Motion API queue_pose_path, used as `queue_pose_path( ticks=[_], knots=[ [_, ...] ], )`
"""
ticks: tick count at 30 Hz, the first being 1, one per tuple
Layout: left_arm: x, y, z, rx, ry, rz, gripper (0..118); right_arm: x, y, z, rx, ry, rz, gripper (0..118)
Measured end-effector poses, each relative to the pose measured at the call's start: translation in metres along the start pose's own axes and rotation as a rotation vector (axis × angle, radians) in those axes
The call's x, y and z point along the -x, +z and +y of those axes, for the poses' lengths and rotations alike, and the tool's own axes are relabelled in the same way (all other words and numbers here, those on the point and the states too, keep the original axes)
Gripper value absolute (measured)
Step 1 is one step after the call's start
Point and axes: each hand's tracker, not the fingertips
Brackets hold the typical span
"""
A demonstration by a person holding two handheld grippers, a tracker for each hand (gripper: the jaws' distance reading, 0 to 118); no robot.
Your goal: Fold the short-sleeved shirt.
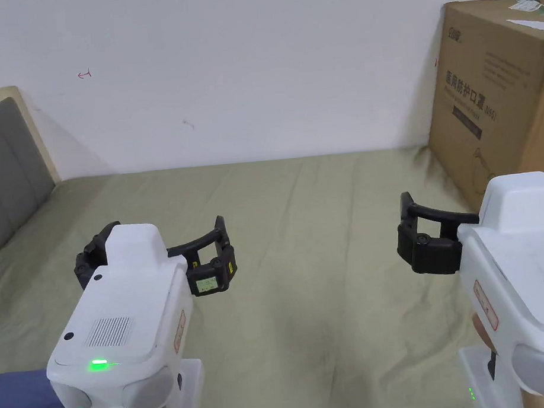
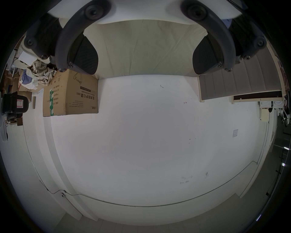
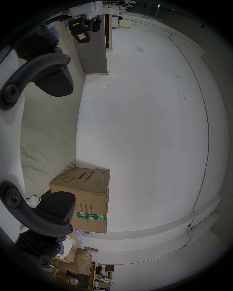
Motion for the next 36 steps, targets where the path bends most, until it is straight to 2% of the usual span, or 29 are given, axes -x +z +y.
queue_pose_path(
  ticks=[36],
  knots=[
    [0.0002, 0.0021, -0.0020, 0.003, -0.021, 0.000, 118, 0.0013, -0.0006, 0.0018, 0.018, 0.000, 0.016, 118]
  ],
)
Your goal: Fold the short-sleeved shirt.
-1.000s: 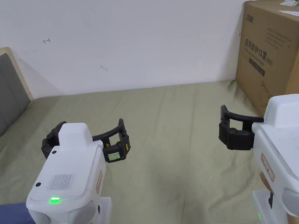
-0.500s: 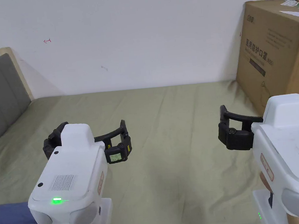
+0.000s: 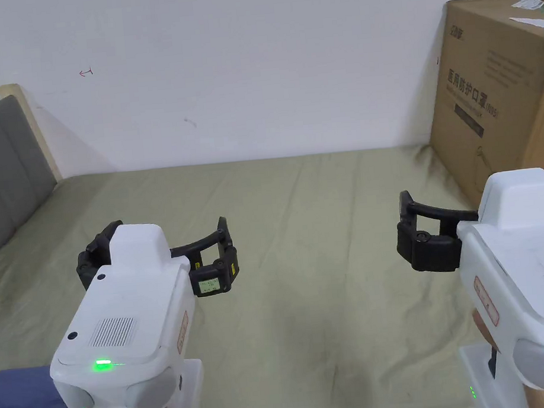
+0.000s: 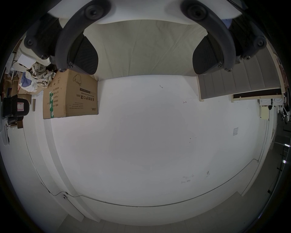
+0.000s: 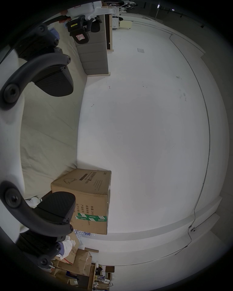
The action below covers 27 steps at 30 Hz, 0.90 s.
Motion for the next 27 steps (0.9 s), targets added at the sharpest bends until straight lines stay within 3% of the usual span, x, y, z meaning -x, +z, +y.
queue_pose_path(
  ticks=[4, 7, 13, 27],
  knots=[
    [0.001, 0.000, 0.000, 0.002, 0.006, 0.001, 118, -0.003, -0.008, 0.001, 0.151, -0.074, 0.008, 118],
    [0.002, 0.001, 0.000, 0.003, 0.008, 0.001, 118, -0.010, -0.016, 0.001, 0.311, -0.197, 0.046, 118],
    [0.002, 0.002, 0.001, -0.003, 0.011, 0.000, 118, -0.012, -0.033, 0.003, 0.629, -0.274, -0.165, 117],
    [-0.002, 0.001, 0.003, -0.008, 0.017, -0.011, 118, -0.013, -0.033, 0.007, 0.580, -0.256, -0.125, 117]
  ],
)
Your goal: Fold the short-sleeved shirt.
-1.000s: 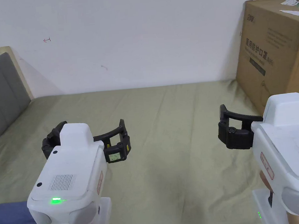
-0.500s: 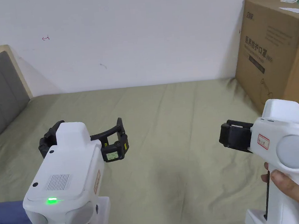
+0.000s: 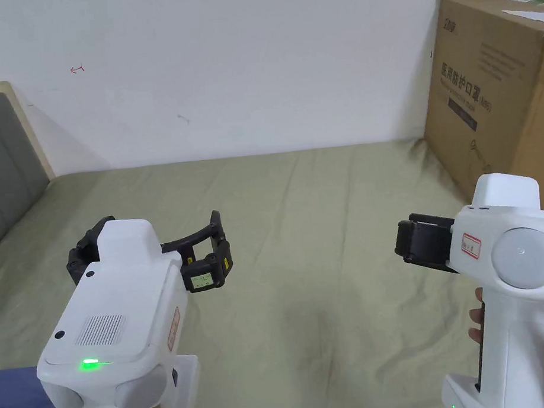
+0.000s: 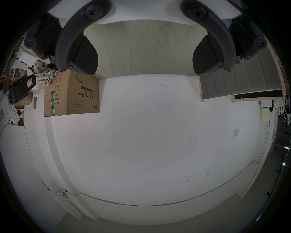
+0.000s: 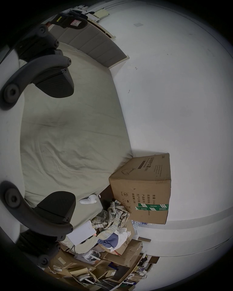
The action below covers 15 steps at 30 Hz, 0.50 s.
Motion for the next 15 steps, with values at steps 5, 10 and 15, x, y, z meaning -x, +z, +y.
queue_pose_path(
  ticks=[5, 10, 15],
  knots=[
    [-0.0012, 0.0004, -0.0002, 0.000, -0.006, -0.004, 118, 0.0004, 0.0001, 0.0000, -0.011, 0.010, -0.003, 116],
    [-0.0009, 0.0003, -0.0006, 0.002, -0.006, -0.004, 118, 0.0016, -0.0001, -0.0027, -0.073, 0.011, -0.022, 116],
    [0.0004, 0.0010, -0.0014, 0.002, -0.004, 0.000, 118, -0.0005, 0.0080, -0.0085, -0.246, 0.039, 0.019, 116]
  ],
)
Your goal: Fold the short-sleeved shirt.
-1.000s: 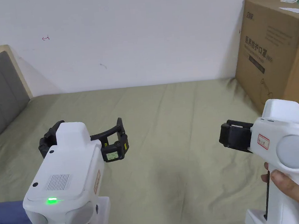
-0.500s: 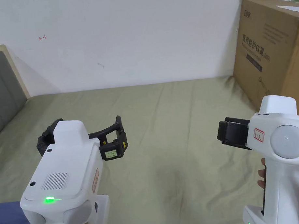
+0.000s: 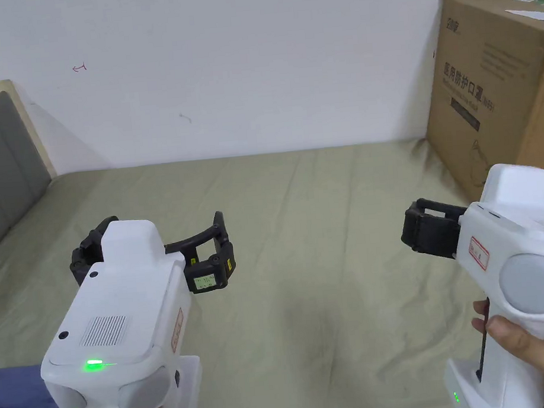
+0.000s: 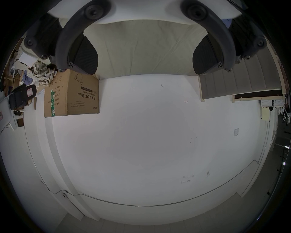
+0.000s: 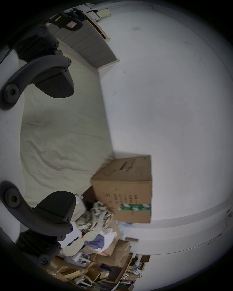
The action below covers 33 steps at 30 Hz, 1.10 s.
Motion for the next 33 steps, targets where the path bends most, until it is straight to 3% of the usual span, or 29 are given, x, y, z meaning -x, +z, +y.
queue_pose_path(
  ticks=[3, 8, 13, 33],
  knots=[
    [0.001, 0.000, 0.000, 0.002, -0.003, 0.004, 118, -0.005, 0.005, -0.006, -0.139, 0.018, 0.072, 116],
    [0.002, 0.000, 0.000, 0.000, 0.000, 0.007, 118, -0.005, 0.013, -0.016, -0.307, 0.070, 0.045, 117],
    [0.004, 0.001, 0.000, -0.001, -0.001, 0.014, 118, -0.003, 0.014, -0.019, -0.347, 0.113, 0.019, 117],
    [0.006, 0.003, 0.000, -0.009, -0.009, 0.026, 118, -0.001, 0.014, -0.021, -0.349, 0.145, 0.042, 118]
  ],
)
